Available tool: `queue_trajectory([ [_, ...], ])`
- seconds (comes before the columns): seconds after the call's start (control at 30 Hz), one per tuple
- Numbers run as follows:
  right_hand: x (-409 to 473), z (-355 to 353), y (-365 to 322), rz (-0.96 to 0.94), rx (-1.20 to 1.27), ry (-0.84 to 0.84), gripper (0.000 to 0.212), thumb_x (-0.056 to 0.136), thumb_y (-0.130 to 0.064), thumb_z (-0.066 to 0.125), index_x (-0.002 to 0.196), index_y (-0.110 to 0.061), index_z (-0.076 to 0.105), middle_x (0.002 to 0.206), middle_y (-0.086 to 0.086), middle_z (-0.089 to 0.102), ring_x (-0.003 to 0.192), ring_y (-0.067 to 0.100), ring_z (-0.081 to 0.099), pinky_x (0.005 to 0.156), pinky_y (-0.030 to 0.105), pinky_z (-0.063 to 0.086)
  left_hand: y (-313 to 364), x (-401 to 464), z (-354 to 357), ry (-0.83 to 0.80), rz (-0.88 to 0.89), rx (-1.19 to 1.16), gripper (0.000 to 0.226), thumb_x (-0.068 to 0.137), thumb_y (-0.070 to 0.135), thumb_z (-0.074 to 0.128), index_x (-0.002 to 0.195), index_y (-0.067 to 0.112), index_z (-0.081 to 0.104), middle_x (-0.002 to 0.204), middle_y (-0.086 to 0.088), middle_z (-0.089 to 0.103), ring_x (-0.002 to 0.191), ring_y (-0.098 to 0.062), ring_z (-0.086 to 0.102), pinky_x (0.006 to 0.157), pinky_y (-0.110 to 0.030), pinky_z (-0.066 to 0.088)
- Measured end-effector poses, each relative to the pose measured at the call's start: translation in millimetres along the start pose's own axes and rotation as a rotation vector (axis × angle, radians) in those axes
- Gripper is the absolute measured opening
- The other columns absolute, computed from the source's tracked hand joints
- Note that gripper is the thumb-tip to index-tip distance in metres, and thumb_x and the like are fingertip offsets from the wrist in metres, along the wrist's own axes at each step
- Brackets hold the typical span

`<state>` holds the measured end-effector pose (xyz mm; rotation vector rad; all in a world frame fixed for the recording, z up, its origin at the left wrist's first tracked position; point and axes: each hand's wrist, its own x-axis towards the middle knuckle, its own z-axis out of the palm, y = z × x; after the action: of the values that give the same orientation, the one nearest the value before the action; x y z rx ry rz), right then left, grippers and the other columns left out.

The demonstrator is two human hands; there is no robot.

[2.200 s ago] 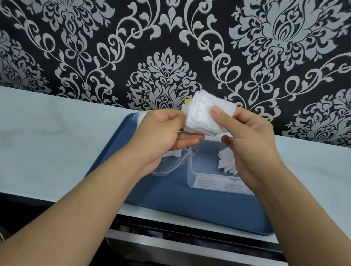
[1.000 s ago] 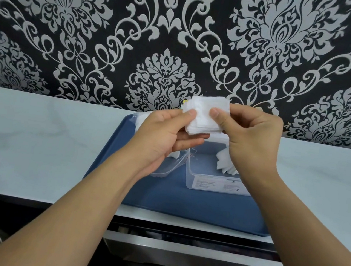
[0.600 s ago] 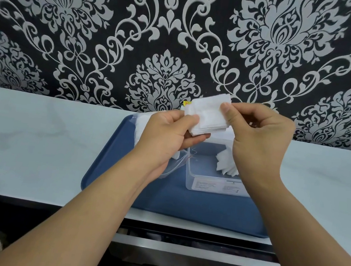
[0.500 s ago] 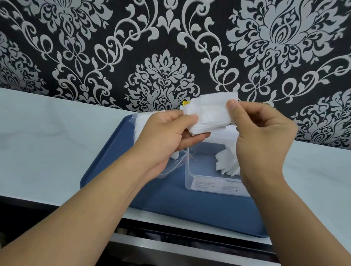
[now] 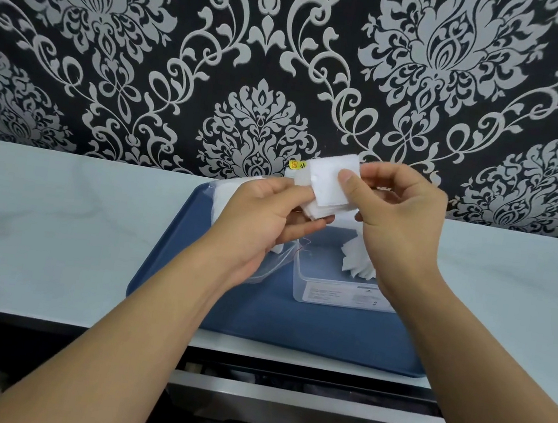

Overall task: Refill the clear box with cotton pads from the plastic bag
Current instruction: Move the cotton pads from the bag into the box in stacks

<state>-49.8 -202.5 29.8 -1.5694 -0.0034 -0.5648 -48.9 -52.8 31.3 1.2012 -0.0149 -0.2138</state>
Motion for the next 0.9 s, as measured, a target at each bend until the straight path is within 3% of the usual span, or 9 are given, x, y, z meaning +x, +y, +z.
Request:
queue_trajectory([
  [0.27,-2,2,1,0.053,0.073,-0.083,0.016,0.086,-0.008,0.075,0.102,-0.010,0.072,0.081,-0.002,0.071,0.065,0.003,0.061,0.059,0.016,0.049,3,1,-2,-0.031,0.013,-0.075,0.021,0.100,0.012,0.057,0.109,-0.003,0.068,0.107,-0.025,0.074,0.091,-0.032,0.076,0.071,-0.026,0.062],
  [0.5,-4,0,-1,-0.024,0.097,-0.031,0.013,0.079,-0.007,0.082,0.084,-0.007,0.070,0.078,0.006,0.070,0.067,0.015,0.062,0.068,0.031,0.056,0,2,1,-0.008,0.030,-0.032,0.019,0.100,0.013,0.058,0.108,0.001,0.070,0.107,-0.020,0.076,0.096,-0.030,0.075,0.070,-0.024,0.062],
  [0.63,-4,-1,-4,-0.068,0.084,-0.016,0.014,0.075,-0.007,0.085,0.077,-0.011,0.072,0.072,0.002,0.071,0.066,0.014,0.063,0.069,0.030,0.057,1,4,-1,-0.025,0.031,-0.035,0.017,0.100,0.012,0.058,0.109,0.005,0.070,0.106,-0.015,0.077,0.096,-0.026,0.076,0.071,-0.023,0.062],
  [0.9,1,-8,-11,0.041,0.334,-0.014,0.014,0.067,-0.016,0.085,0.074,-0.017,0.072,0.074,0.003,0.071,0.070,0.016,0.064,0.069,0.026,0.053,0,8,-4,0.028,0.045,-0.041,0.016,0.098,0.014,0.061,0.105,0.003,0.071,0.105,-0.016,0.077,0.098,-0.030,0.075,0.073,-0.023,0.062],
])
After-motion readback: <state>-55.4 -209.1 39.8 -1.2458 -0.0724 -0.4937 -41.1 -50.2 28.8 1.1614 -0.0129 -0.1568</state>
